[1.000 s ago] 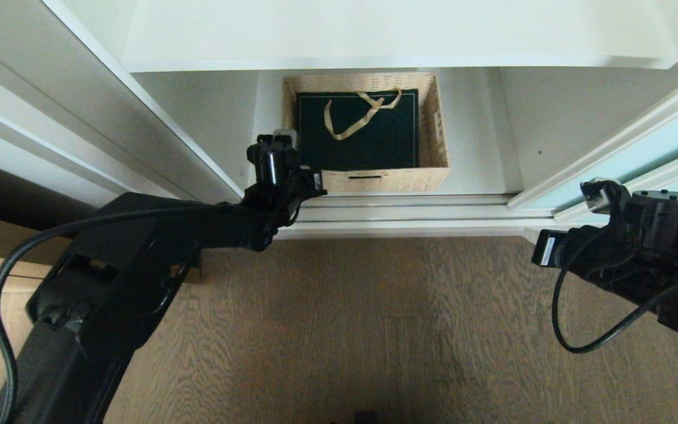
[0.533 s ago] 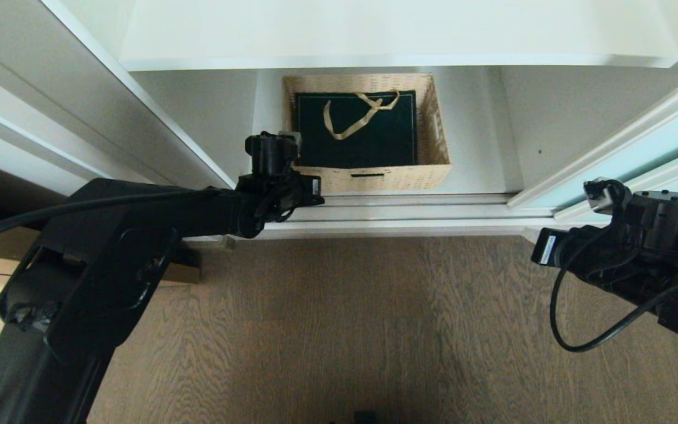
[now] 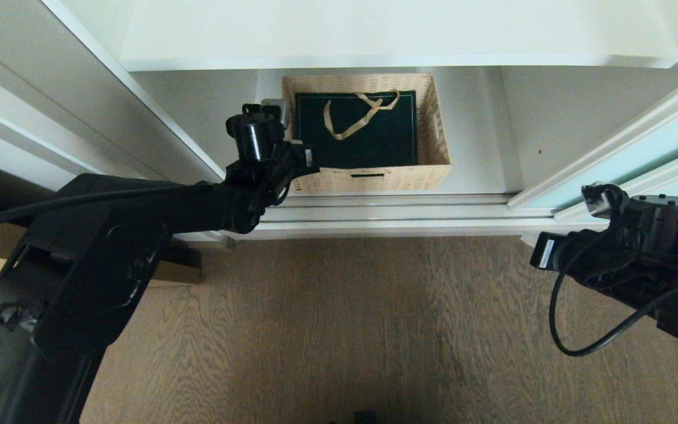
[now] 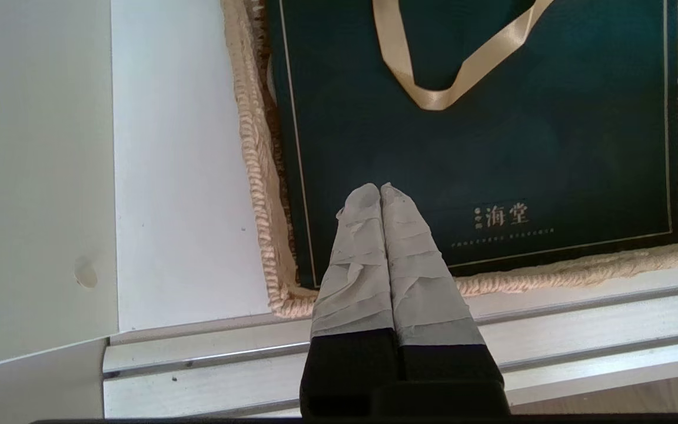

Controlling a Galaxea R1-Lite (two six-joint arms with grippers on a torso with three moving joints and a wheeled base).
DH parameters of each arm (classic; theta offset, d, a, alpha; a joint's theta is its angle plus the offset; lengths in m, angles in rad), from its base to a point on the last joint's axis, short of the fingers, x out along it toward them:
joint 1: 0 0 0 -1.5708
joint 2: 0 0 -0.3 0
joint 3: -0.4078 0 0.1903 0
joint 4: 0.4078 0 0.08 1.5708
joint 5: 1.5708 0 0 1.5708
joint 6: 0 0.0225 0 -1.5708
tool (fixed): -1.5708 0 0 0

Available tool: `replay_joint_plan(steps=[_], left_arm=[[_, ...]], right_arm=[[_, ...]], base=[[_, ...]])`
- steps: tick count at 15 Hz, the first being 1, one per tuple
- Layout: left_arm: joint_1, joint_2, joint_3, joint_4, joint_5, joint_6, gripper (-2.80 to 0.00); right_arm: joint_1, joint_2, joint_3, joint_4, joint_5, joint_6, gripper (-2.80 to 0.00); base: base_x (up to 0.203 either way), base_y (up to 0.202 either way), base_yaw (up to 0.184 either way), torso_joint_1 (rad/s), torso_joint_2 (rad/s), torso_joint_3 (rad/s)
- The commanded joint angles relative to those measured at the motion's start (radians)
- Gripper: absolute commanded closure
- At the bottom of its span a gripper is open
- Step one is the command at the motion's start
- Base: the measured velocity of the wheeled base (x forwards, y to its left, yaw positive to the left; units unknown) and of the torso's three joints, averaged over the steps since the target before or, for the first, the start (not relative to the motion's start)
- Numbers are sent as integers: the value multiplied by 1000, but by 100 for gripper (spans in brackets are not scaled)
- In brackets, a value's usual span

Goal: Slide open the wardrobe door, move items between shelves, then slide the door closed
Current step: Place the basket on the higher shelf

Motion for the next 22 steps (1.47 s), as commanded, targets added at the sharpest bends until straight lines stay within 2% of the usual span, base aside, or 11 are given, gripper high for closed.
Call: replay_joint_plan(steps=[1, 3, 9, 14, 16, 20, 22], left_arm=[[2, 70, -1, -4, 1, 1, 0], [6, 132, -1, -23, 1, 2, 0], [21, 117, -1, -26, -12, 8, 0], [20, 29, 1, 111, -59, 10, 0], [25, 21, 14, 162, -70, 61, 0], [49, 24, 72, 167, -70, 104, 0], [67, 21, 133, 149, -70, 161, 0]], right_arm=[[-1, 1, 3, -4, 0, 2, 0], [15, -7, 21, -6, 0, 1, 0], [37, -10, 51, -61, -2, 2, 0], [39, -13, 52, -61, -2, 3, 0], [39, -13, 52, -61, -2, 3, 0], [39, -16, 52, -61, -2, 5, 0], [39, -19, 52, -61, -3, 3, 0]], base=[[0, 0, 0, 0, 0, 0], [0, 0, 0, 0, 0, 0], [0, 0, 0, 0, 0, 0], [0, 0, 0, 0, 0, 0], [0, 0, 0, 0, 0, 0], [0, 0, 0, 0, 0, 0], [0, 0, 0, 0, 0, 0]])
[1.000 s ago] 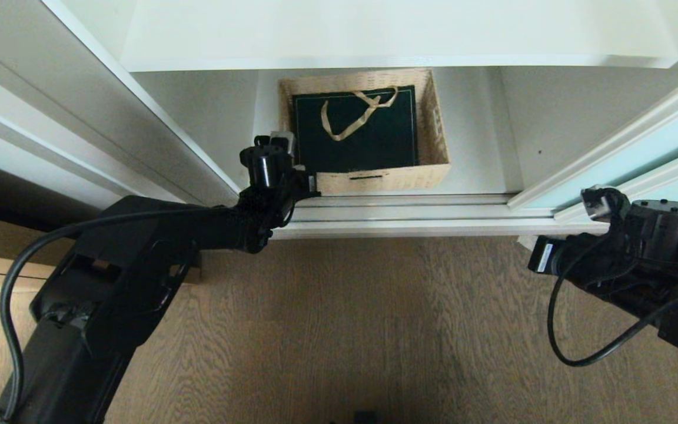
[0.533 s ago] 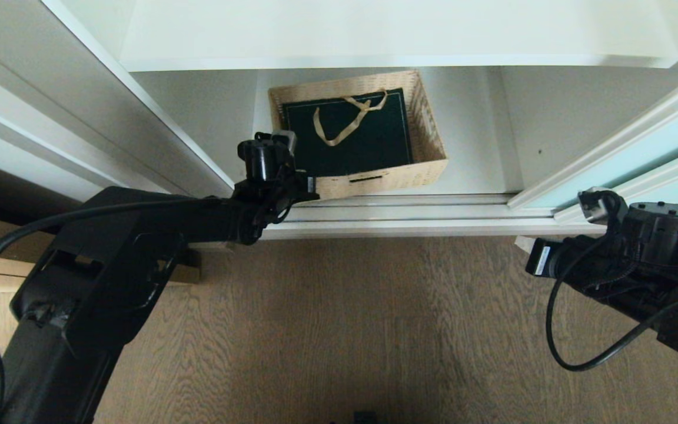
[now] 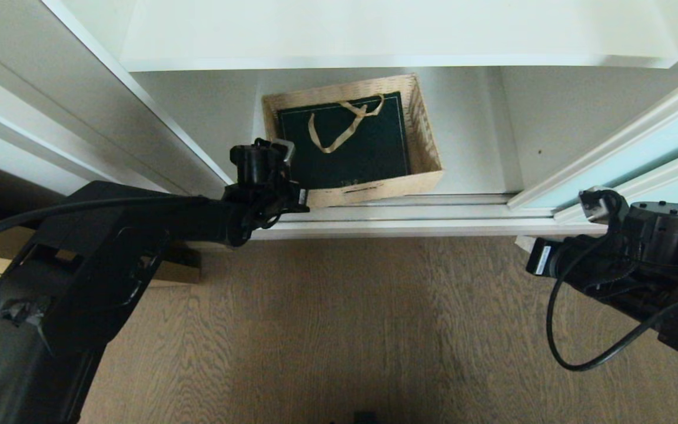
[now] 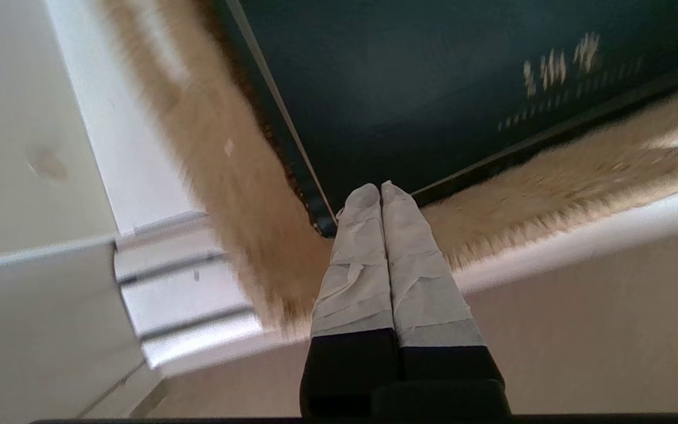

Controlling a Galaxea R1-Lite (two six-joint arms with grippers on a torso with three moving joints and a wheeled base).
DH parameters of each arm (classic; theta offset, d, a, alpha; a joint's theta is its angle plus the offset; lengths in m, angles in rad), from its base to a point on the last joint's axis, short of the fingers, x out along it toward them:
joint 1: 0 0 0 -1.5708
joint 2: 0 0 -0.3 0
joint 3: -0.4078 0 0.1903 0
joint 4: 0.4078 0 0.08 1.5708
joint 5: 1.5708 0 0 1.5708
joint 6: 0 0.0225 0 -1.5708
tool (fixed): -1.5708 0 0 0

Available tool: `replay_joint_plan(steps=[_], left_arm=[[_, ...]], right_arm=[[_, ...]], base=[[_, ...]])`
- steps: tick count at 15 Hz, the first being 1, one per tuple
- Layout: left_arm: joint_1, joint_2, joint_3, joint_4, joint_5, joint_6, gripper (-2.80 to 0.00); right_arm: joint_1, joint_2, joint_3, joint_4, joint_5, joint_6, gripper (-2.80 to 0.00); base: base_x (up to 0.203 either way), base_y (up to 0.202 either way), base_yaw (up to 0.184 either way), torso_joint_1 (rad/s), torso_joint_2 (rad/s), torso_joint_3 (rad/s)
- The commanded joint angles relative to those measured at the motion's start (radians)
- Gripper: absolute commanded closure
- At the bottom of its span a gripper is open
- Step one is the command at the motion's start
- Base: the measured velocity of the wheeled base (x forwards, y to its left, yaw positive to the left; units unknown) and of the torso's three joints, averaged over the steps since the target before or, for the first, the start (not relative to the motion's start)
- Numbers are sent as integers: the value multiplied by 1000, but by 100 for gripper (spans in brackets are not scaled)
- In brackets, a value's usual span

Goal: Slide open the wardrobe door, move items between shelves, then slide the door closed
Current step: Place the basket on the higher shelf

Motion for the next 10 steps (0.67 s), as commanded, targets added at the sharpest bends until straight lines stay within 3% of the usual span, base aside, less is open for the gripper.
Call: replay_joint_plan(steps=[1, 5, 7, 10], left_arm=[[16, -3, 34, -12, 2, 21, 0], [19, -52, 53, -26, -1, 16, 0], [18, -19, -8, -141, 10, 9, 0], [-36, -27, -27, -349, 143, 10, 0]], right_arm=[[0, -4, 1, -5, 1, 1, 0], [0, -1, 5, -5, 1, 1, 0], [0, 1, 7, -5, 1, -1, 0], [0, -1, 8, -5, 1, -1, 0]], base=[[0, 0, 0, 0, 0, 0], [0, 0, 0, 0, 0, 0], [0, 0, 0, 0, 0, 0], [0, 0, 0, 0, 0, 0]])
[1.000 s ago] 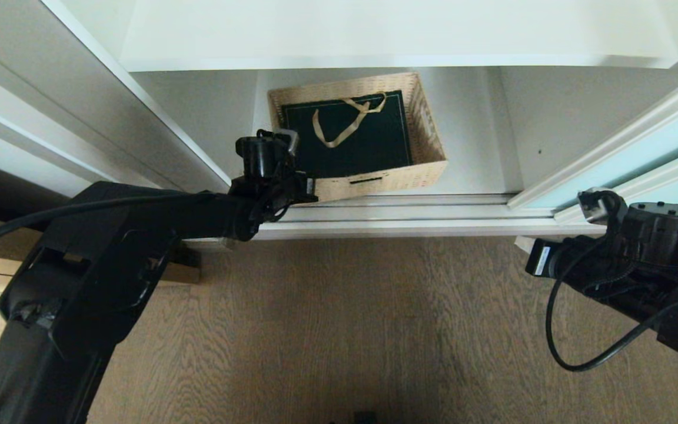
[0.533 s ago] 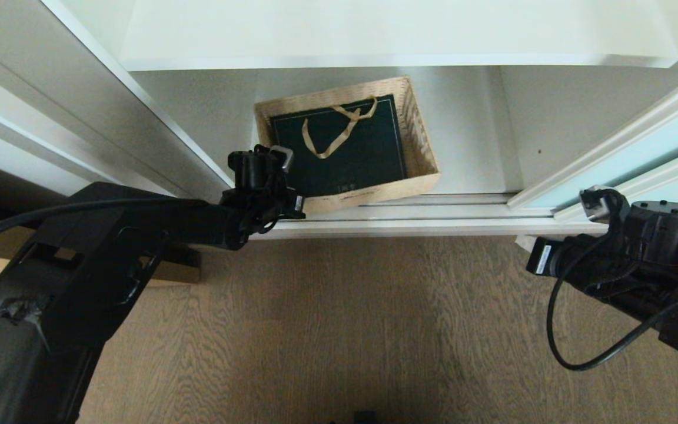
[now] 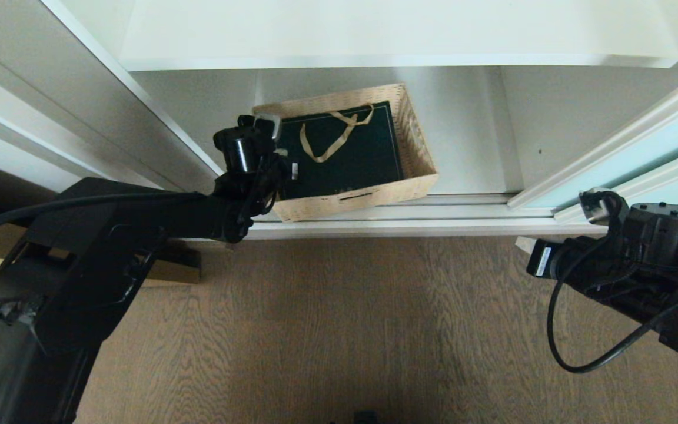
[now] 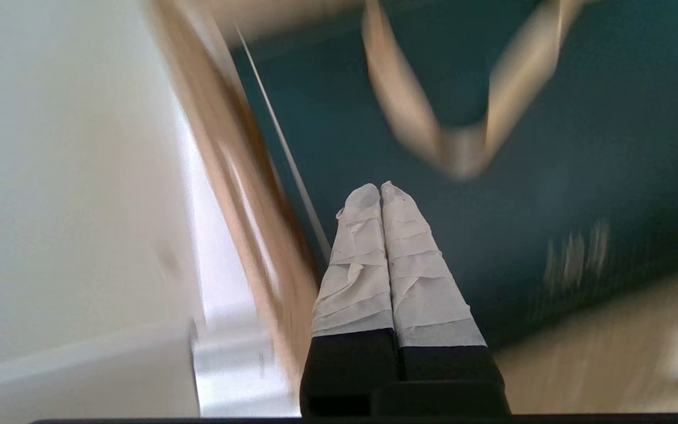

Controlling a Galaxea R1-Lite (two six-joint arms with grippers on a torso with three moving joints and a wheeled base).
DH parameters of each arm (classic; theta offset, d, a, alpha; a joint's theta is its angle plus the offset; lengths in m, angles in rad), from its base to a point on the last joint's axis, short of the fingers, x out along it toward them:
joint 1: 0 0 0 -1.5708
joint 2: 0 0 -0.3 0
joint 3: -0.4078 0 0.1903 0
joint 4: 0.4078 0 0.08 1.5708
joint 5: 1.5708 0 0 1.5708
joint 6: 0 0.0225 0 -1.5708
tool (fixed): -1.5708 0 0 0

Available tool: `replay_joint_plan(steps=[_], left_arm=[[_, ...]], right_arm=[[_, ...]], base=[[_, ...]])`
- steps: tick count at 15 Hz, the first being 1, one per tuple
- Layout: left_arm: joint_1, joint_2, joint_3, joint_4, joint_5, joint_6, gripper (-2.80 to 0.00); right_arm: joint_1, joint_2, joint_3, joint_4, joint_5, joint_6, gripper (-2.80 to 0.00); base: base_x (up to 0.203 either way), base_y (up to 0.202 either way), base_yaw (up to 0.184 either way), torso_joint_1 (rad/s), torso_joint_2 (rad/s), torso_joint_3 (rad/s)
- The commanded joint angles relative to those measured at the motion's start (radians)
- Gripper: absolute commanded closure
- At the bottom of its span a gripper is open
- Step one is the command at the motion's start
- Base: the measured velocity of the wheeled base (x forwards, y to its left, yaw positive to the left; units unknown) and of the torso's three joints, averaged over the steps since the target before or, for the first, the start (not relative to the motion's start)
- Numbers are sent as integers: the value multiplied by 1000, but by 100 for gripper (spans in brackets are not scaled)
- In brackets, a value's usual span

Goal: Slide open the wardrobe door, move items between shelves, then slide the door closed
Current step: Place the basket on the higher shelf

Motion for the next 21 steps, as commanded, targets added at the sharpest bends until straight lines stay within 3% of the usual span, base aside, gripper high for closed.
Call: replay_joint_plan(steps=[1, 3, 5, 8, 9, 12, 15, 21], left_arm=[[-36, -17, -7, -78, 70, 3, 0], [-61, -29, 14, -35, 187, 2, 0], [-65, -28, 40, -4, 261, 0, 0], [-65, -24, 49, 54, 329, -27, 0], [-64, -32, 62, 91, 332, -35, -280], [-59, -61, 51, 221, 328, -104, -280], [-33, -52, -33, 384, 323, -205, -280], [21, 17, -80, 399, 320, -259, -280]], right_arm=[[0, 1, 0, -5, 1, 2, 0], [0, -2, 8, -7, 1, 0, 0], [0, -3, 9, -8, 1, 2, 0], [0, -3, 14, -13, 1, 3, 0], [-1, -10, 14, -13, 1, 3, 0], [-1, -27, 27, -13, 2, 2, 0], [-1, -35, 37, -15, 2, 2, 0], [0, -19, 63, -42, 3, 2, 0]], base=[[0, 0, 0, 0, 0, 0], [0, 0, 0, 0, 0, 0], [0, 0, 0, 0, 0, 0], [0, 0, 0, 0, 0, 0], [0, 0, 0, 0, 0, 0], [0, 0, 0, 0, 0, 0], [0, 0, 0, 0, 0, 0], [0, 0, 0, 0, 0, 0]])
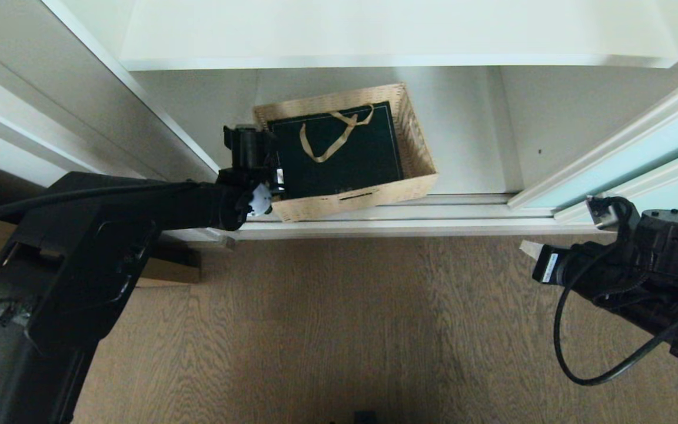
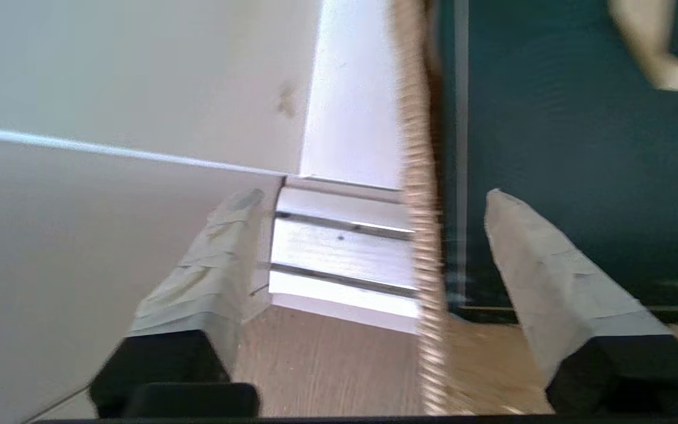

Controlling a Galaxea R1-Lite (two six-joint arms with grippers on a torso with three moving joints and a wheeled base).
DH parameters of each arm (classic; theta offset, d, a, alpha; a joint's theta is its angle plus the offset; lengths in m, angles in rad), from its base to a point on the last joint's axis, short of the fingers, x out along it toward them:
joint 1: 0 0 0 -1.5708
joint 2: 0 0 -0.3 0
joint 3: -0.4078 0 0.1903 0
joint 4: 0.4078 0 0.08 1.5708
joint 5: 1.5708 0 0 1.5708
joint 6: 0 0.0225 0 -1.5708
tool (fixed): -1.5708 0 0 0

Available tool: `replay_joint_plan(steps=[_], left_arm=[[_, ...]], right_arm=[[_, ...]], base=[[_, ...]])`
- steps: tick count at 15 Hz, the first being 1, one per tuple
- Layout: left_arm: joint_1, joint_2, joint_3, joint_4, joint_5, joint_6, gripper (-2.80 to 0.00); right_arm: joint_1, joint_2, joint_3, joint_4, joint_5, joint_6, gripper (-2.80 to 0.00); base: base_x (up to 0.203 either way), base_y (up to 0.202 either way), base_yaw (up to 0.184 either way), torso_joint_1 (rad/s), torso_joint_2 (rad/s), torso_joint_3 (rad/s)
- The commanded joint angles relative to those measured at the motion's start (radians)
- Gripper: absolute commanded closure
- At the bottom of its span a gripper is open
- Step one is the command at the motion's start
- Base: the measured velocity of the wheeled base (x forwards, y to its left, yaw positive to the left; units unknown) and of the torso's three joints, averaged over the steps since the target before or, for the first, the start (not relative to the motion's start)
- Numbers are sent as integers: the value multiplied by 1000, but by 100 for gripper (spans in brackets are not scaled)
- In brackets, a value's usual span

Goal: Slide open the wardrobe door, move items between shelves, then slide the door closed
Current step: Place the basket on the higher shelf

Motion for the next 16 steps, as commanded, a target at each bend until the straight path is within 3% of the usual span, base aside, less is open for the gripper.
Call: replay_joint_plan(steps=[1, 3, 7, 12, 16], left_arm=[[13, 31, -2, -6, -1, -9, -280], [14, 49, -6, -12, -9, -33, -280], [10, 27, -8, -40, -95, -72, -280], [12, 96, -8, -21, -96, -84, -280], [18, 101, -8, -21, -138, -84, -280]], right_arm=[[2, 2, 12, -6, 0, 2, 0], [2, -4, 12, -6, 1, 2, 0], [0, -4, 23, -8, 15, 2, 0], [2, -3, 37, -23, 16, 2, 0], [3, 5, 49, -37, 16, 2, 0]], base=[[0, 0, 0, 0, 0, 0], [0, 0, 0, 0, 0, 0], [0, 0, 0, 0, 0, 0], [0, 0, 0, 0, 0, 0], [0, 0, 0, 0, 0, 0]])
